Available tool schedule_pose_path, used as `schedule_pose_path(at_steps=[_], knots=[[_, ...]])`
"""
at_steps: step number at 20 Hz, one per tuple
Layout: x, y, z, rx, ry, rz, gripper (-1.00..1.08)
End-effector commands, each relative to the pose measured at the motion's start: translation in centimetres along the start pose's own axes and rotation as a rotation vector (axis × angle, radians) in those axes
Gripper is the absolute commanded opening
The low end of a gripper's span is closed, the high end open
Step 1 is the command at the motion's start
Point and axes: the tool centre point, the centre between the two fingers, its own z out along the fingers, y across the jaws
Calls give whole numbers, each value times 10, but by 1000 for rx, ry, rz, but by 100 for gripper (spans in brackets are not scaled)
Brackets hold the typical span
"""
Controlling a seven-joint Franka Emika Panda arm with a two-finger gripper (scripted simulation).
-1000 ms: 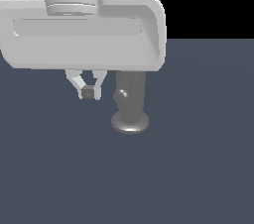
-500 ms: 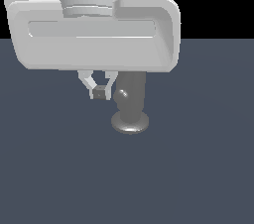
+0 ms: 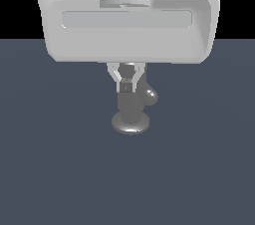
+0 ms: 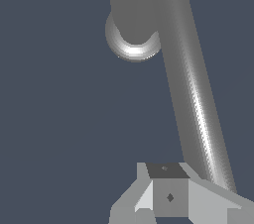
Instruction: Turn on the faucet by rotating a designated handle.
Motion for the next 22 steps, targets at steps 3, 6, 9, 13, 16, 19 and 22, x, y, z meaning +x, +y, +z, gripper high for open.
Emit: schedule_pose_path(at_steps=[3, 6, 9, 13, 16, 19, 22], knots=[[0, 28, 10, 0, -21, 17, -100], [2, 41, 10, 0, -21, 17, -100], [5, 55, 10, 0, -21, 17, -100], [7, 73, 10, 0, -21, 17, -100], [10, 86, 10, 0, -21, 17, -100], [12, 100, 10, 0, -21, 17, -100], [13, 108, 10, 0, -21, 17, -100]])
